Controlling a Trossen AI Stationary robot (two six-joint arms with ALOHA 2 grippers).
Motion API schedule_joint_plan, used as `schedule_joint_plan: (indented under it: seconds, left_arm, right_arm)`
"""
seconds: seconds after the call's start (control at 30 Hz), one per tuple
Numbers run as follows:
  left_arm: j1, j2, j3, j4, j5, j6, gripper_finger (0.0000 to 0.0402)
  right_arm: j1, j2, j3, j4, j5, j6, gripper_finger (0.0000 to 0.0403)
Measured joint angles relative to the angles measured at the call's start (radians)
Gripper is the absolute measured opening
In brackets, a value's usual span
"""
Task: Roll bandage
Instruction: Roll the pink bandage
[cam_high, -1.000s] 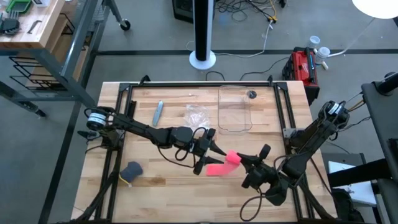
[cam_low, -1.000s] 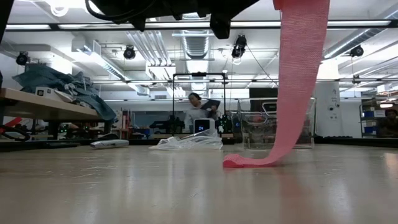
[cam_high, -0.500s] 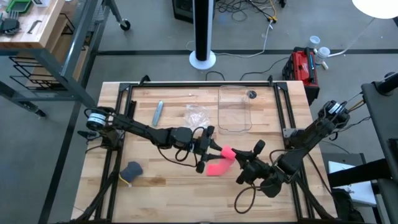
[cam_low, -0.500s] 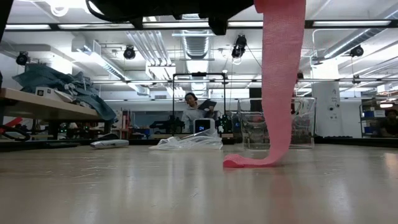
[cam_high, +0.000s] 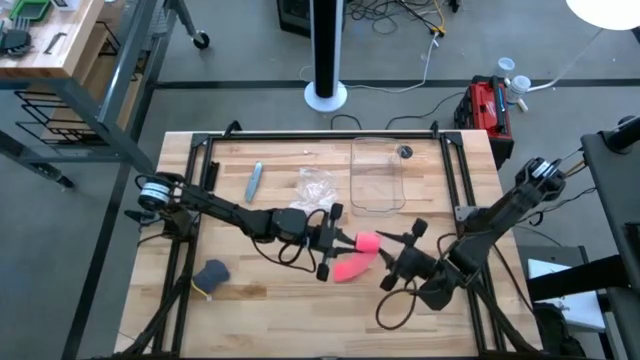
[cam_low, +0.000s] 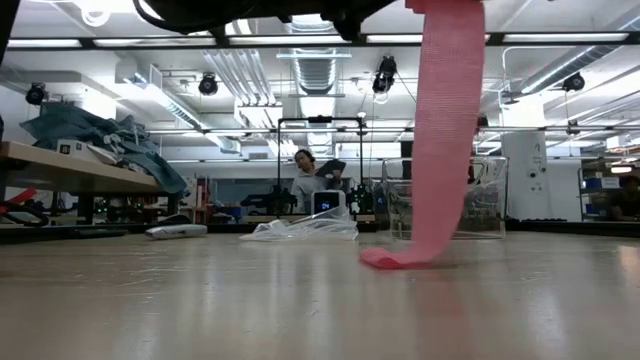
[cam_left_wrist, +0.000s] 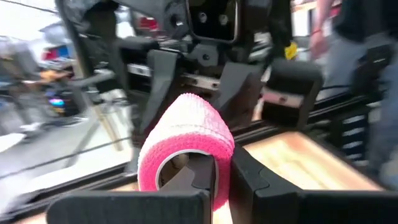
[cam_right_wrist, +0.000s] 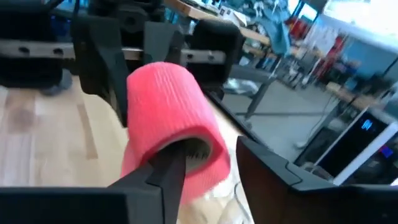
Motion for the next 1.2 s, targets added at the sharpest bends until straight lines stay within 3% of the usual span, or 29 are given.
schedule_joint_plan:
  seconds: [0.1, 0.23, 0.5, 0.63, 0.93, 1.2]
  left_arm:
    - [0.001, -0.014, 0.000, 0.008, -0.065, 0.052, 0.0007]
    - [0.003, -0.054, 0.003, 0.031, -0.073, 0.049, 0.0007]
    - [0.000, -0.118, 0.003, 0.029, -0.054, -0.008, 0.0007]
    - [0.000, -0.124, 0.002, 0.017, -0.051, -0.020, 0.0007]
    - [-0.005, -0.127, 0.002, 0.073, 0.004, -0.032, 0.0007]
    - [-0.005, -0.127, 0.002, 0.140, 0.027, -0.048, 0.0007]
  right_arm:
    - [0.000, -0.056, 0.000, -0.160, -0.038, 0.187, 0.0156]
    - [0.002, -0.125, -0.001, -0.315, -0.152, 0.344, 0.0162]
    - [0.017, -0.163, -0.026, -0.292, -0.190, 0.357, 0.0153]
    - [0.018, -0.164, -0.027, -0.178, -0.188, 0.355, 0.0153]
    - [-0.001, -0.190, -0.027, -0.049, -0.235, 0.276, 0.0202]
    - [-0.004, -0.134, -0.029, 0.083, -0.259, 0.149, 0.0233]
